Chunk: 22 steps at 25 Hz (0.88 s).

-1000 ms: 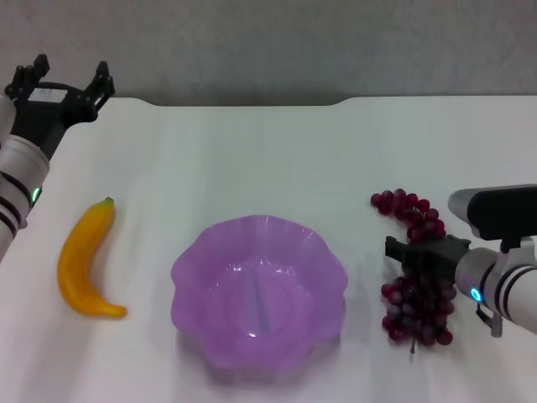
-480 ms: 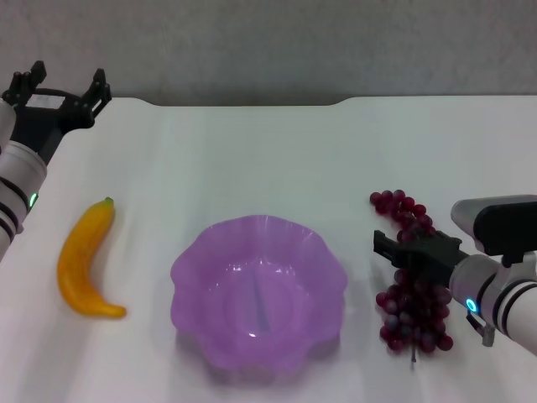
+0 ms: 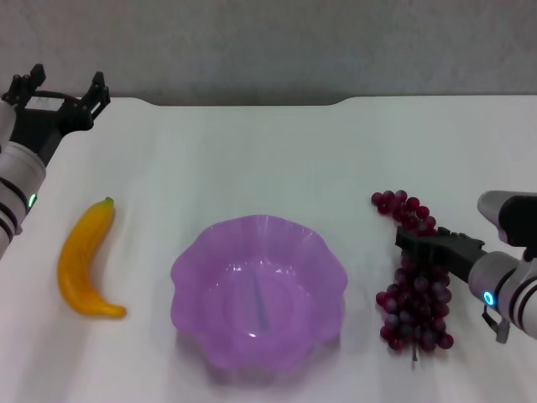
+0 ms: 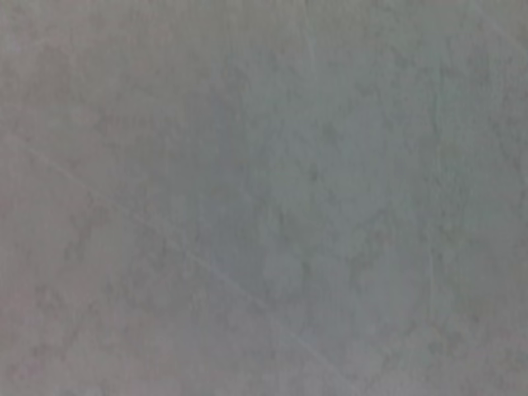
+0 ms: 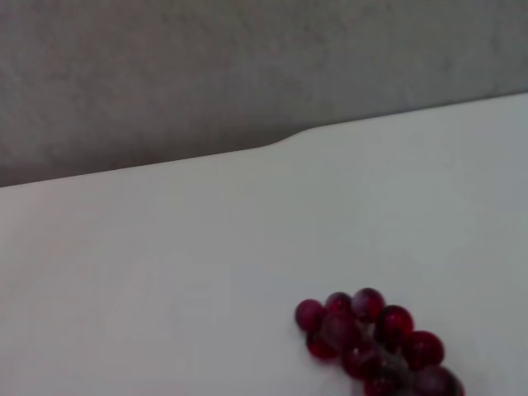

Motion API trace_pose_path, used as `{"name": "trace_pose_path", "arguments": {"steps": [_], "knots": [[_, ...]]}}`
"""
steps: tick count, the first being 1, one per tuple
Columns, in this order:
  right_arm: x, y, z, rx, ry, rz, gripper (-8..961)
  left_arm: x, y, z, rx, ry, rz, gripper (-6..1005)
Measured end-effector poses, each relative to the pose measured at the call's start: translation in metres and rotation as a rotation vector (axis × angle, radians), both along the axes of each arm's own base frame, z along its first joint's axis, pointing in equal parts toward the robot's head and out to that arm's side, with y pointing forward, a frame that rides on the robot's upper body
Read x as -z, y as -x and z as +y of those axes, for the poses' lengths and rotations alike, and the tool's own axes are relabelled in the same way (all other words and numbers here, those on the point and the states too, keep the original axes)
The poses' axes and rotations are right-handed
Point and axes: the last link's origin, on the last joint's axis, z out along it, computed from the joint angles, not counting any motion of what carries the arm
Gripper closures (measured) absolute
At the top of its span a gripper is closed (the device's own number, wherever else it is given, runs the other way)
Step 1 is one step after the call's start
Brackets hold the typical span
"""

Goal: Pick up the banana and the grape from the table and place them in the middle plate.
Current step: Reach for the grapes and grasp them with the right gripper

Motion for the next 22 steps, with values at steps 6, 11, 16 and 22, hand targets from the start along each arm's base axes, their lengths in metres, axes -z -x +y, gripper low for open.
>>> {"name": "trace_pose_path", "arguments": {"steps": [6,11,16,22], "knots": [[-0.015,-0.014,0.006,0.067,-0.048,0.007,196,0.0,0.0,0.001,-0.006,0.001,-0.003,122],[-0.015,-0.014,0.008,0.068,-0.043,-0.003,196,0.0,-0.002,0.002,-0.001,0.001,-0.004,122],[-0.009,-0.006,0.011,0.016,-0.009,-0.043,196,0.0,-0.002,0.002,-0.001,0.002,-0.004,122],[-0.008,-0.003,0.012,-0.001,0.0,-0.061,197,0.0,-0.005,0.003,0.007,0.002,-0.005,122]]}}
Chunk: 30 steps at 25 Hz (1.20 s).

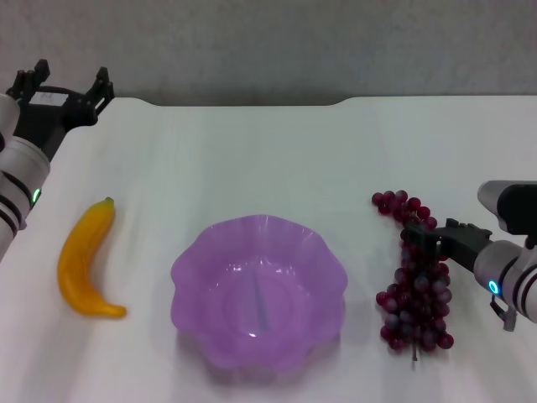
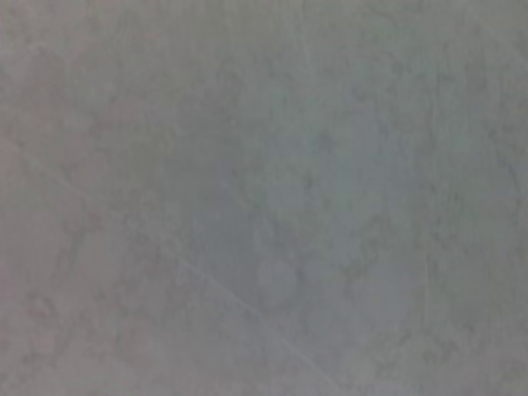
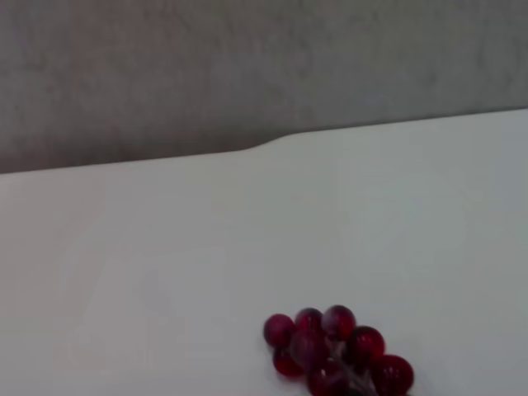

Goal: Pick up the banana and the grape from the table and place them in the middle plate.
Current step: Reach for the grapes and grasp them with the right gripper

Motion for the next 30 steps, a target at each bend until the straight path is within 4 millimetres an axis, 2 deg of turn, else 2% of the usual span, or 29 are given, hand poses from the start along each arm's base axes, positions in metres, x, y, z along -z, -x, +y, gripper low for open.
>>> {"name": "trace_pose_path", "arguments": {"steps": [20,30], "knots": [[-0.001,-0.004,0.006,-0.005,0.023,-0.054,197,0.004,-0.008,0.003,0.019,0.009,0.0,122],[0.006,0.008,0.011,-0.06,0.064,-0.091,197,0.005,-0.009,0.005,0.015,0.018,0.003,123]]}}
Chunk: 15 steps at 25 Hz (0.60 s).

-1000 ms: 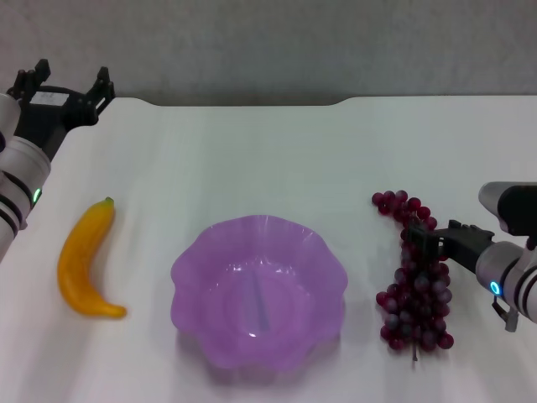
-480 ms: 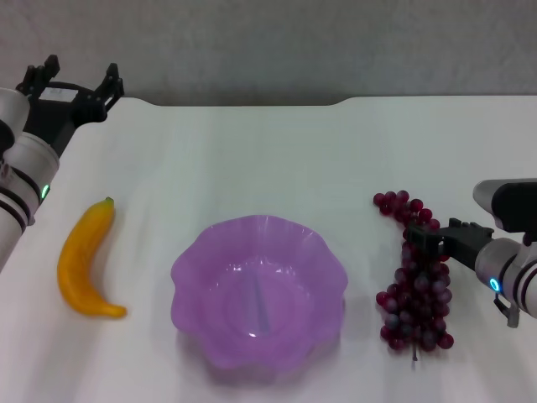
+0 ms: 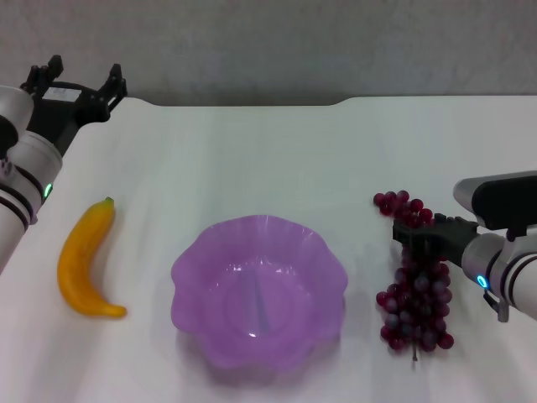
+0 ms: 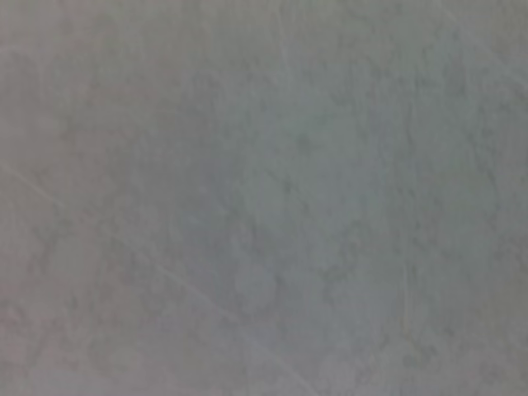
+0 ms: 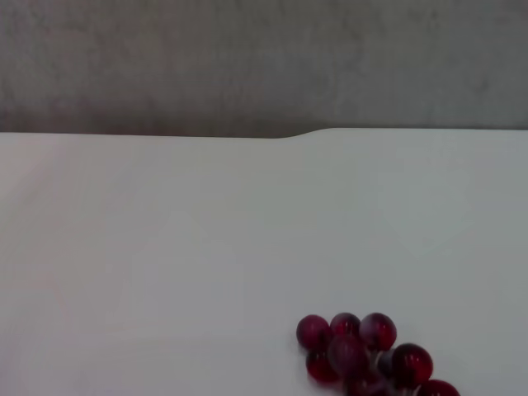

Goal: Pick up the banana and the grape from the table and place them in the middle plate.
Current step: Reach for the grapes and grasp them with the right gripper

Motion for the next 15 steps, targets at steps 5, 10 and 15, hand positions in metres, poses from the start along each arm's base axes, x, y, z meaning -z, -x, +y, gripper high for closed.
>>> {"name": "trace_pose_path", "arguments": {"steps": [5,10,15], "knots": [[0.006,-0.002,-0.008,0.011,0.013,0.015,196,0.0,0.001,0.0,-0.002,0.001,0.0,123],[0.008,-0.005,-0.012,0.022,0.023,0.016,196,0.0,0.0,-0.001,-0.001,0.0,-0.001,123],[0.011,-0.007,-0.015,0.024,0.042,0.008,196,0.0,0.0,-0.001,-0.001,0.0,0.007,123]]}}
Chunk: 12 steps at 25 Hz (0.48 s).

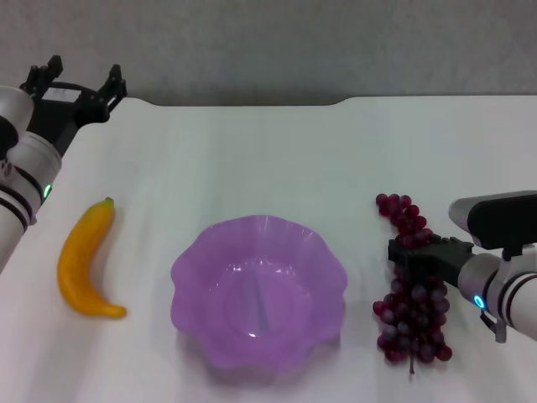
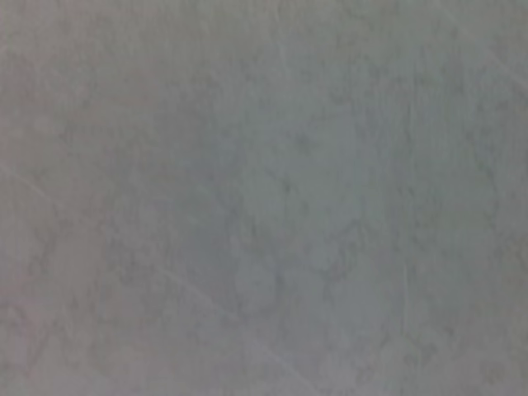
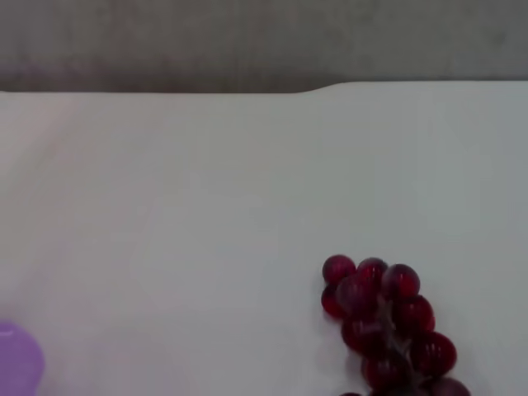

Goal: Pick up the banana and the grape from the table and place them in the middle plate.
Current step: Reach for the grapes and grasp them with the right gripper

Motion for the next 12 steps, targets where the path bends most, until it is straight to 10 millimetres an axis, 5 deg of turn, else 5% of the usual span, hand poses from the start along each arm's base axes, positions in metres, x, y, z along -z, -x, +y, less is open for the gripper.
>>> {"name": "trace_pose_path", "arguments": {"steps": [12], "knots": [[0.0004,-0.0054,-0.0034,0.015,0.011,-0.007,197,-0.0001,-0.0006,0.0001,0.002,0.0,0.001,123]]}}
